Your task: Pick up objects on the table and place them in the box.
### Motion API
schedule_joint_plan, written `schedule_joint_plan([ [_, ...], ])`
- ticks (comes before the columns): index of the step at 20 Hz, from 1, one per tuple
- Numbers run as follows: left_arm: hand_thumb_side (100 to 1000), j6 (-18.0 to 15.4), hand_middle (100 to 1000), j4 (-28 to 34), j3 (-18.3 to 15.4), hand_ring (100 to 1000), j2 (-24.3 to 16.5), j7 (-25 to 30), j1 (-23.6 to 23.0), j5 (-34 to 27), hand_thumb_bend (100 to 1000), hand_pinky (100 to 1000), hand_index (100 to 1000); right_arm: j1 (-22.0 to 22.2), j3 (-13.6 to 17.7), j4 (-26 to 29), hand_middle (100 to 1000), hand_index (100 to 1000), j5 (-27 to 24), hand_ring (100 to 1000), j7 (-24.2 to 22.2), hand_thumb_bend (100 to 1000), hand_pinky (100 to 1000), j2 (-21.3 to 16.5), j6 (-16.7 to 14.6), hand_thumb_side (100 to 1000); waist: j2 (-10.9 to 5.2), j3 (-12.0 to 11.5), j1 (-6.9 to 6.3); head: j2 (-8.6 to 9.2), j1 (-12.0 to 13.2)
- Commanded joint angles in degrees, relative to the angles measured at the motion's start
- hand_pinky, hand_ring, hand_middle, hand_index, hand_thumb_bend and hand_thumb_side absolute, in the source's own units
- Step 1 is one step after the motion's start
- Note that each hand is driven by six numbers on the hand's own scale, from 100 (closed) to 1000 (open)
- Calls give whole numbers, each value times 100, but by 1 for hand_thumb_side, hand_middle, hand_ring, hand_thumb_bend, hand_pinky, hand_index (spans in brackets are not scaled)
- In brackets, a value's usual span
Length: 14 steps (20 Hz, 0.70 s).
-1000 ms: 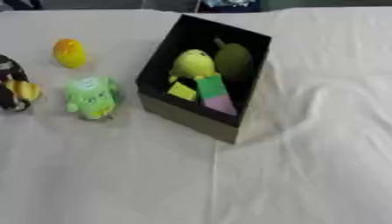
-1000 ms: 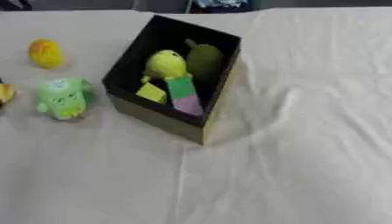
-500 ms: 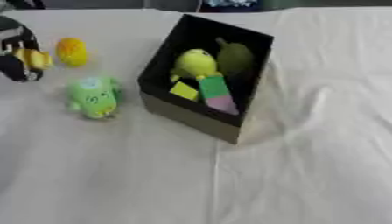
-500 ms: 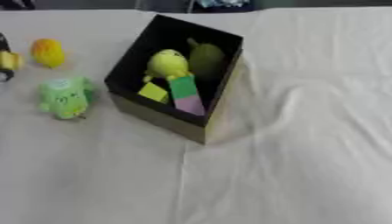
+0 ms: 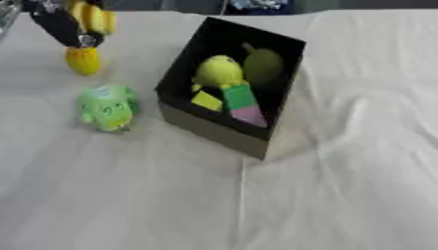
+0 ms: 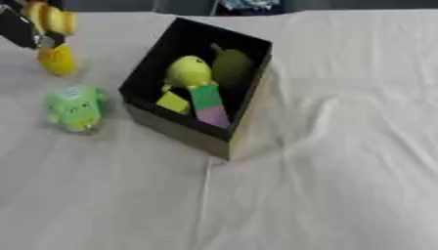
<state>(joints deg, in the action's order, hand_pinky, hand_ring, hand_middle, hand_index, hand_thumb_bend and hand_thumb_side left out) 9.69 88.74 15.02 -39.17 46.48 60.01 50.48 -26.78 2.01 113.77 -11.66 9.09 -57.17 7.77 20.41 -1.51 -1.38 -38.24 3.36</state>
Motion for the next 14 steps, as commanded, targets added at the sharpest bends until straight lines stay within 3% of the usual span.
schedule_joint_plan([
  [1,100,-97,603,127,122,667,407,36,358,-8,232,723,601,-101,32,82,630,768,-56,801,-25,100,841,-165,-3,774,-246,11,-19,5,4],
  [3,100,-133,602,99,221,669,718,13,507,-43,263,721,604,-123,19,82,630,767,-64,801,-43,100,841,-149,4,782,-254,25,-19,3,4],
  [4,100,-143,602,72,264,668,869,-12,560,-68,213,720,605,-134,15,82,630,767,-68,801,-50,100,841,-142,7,773,-256,33,-18,2,-1],
  [8,100,-173,603,-101,450,667,1458,-143,685,-229,193,718,607,-186,5,82,630,767,-85,801,-71,100,841,-112,9,772,-258,69,-11,-52,-83],
  [14,100,-212,615,-472,661,668,1997,-404,714,-372,166,716,615,-290,-30,82,630,767,-119,801,-115,100,841,-58,0,773,-230,119,-10,-123,-268],
])
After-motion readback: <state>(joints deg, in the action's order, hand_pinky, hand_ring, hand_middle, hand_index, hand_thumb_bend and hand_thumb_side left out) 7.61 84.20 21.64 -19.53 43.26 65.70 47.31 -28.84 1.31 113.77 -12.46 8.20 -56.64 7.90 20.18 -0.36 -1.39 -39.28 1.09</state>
